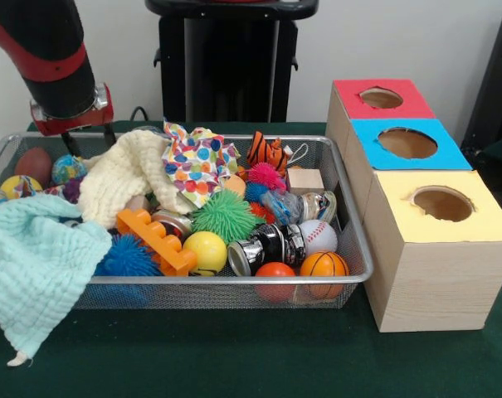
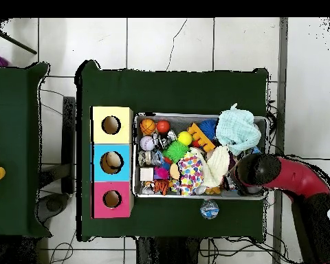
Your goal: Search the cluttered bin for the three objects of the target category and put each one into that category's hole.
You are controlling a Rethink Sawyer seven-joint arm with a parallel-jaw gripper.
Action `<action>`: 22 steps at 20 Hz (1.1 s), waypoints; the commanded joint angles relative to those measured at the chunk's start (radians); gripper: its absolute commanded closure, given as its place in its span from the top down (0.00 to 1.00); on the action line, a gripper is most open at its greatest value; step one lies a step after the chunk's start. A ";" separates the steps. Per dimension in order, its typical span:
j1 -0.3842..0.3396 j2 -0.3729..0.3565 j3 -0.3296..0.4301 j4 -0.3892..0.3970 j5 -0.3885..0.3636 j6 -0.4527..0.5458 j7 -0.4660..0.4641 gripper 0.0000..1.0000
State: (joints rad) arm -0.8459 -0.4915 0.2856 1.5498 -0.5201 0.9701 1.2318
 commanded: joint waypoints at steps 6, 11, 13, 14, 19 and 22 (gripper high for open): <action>0.011 0.014 -0.044 0.071 0.032 -0.049 0.144 1.00; 0.065 -0.115 -0.059 0.085 0.056 0.055 0.126 1.00; 0.084 -0.153 -0.067 0.096 0.070 0.075 0.128 1.00; 0.094 -0.172 -0.070 0.101 0.078 0.085 0.129 1.00; 0.144 -0.247 -0.094 0.130 0.120 0.135 0.140 1.00; 0.162 -0.274 -0.111 0.163 0.144 0.114 0.158 1.00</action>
State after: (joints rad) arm -0.7138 -0.6914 0.1956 1.6213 -0.4293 0.9968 1.2318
